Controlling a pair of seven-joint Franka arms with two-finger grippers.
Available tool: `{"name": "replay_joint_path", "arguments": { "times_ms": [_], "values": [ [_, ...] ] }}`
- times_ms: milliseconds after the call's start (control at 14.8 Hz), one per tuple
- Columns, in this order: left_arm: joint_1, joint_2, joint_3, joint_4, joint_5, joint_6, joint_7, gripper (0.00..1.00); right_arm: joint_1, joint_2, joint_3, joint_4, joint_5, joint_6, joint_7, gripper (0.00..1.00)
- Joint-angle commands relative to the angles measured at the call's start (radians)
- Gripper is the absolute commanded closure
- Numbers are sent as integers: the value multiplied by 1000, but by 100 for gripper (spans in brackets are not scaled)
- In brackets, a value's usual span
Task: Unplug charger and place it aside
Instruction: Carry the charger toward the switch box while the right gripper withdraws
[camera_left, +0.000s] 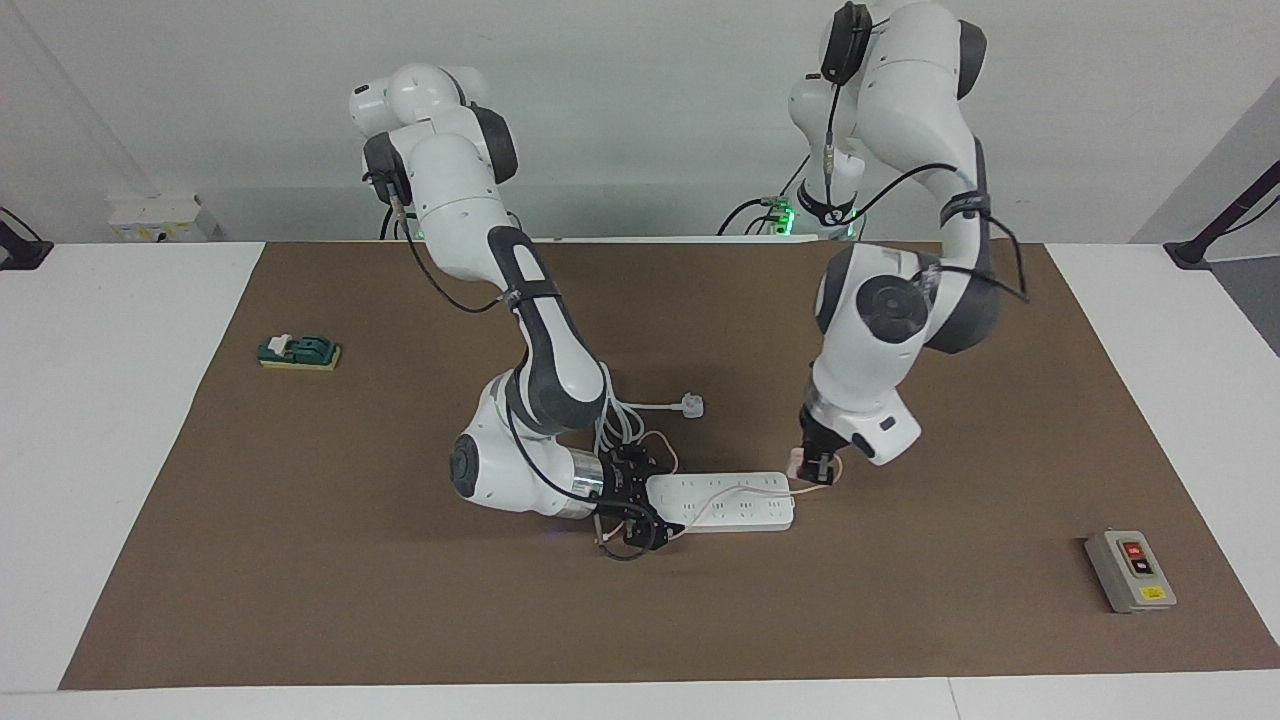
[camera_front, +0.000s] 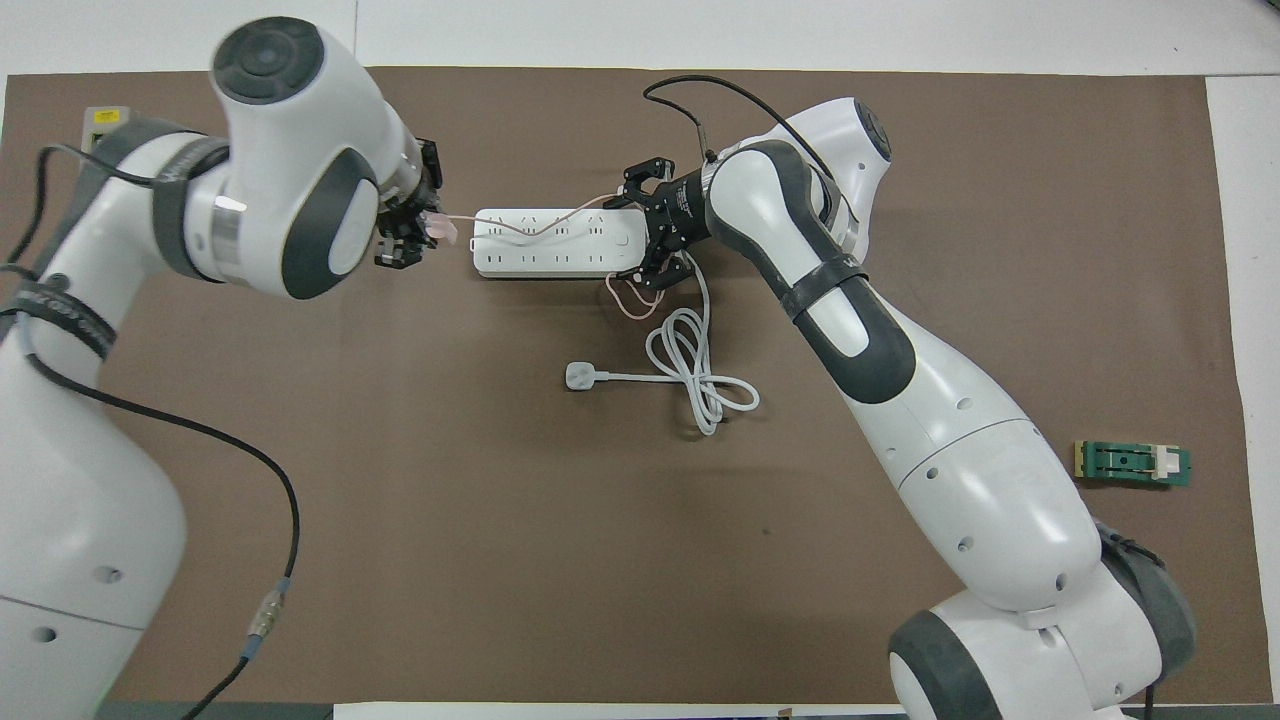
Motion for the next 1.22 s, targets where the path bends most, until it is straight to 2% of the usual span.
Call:
{"name": "replay_joint_path", "arguments": {
  "times_ms": [0,136,203,271,339,475,746,949,1153],
  "values": [
    [60,-75,-4,-23,-23,-68,117,100,25,25,5,6,23,92,4,49],
    [112,-106,-2,-23,-45,-113,219,100,25,25,5,6,20,92,7,47],
    [143,-121,-4,-23,-55,-140,278,100,25,25,5,6,19,89,12,31],
    [174,-135,-4,-25,-71,-161,336,100,24,20,5,6,19,84,18,6],
    [206,-147,-2,-25,-91,-180,388,100,22,11,4,7,17,74,33,0],
    [275,-170,0,-28,-124,-215,505,100,4,-35,4,6,12,61,59,0],
    [350,-190,3,-36,-141,-255,661,100,-13,-162,-53,-28,5,-87,128,0],
    [354,-207,4,-71,-138,-258,752,100,-51,-274,-90,-76,0,-205,131,0],
    [349,-239,6,-138,-123,-252,846,100,-86,-356,-151,-73,-52,-353,125,0]
  ]
}}
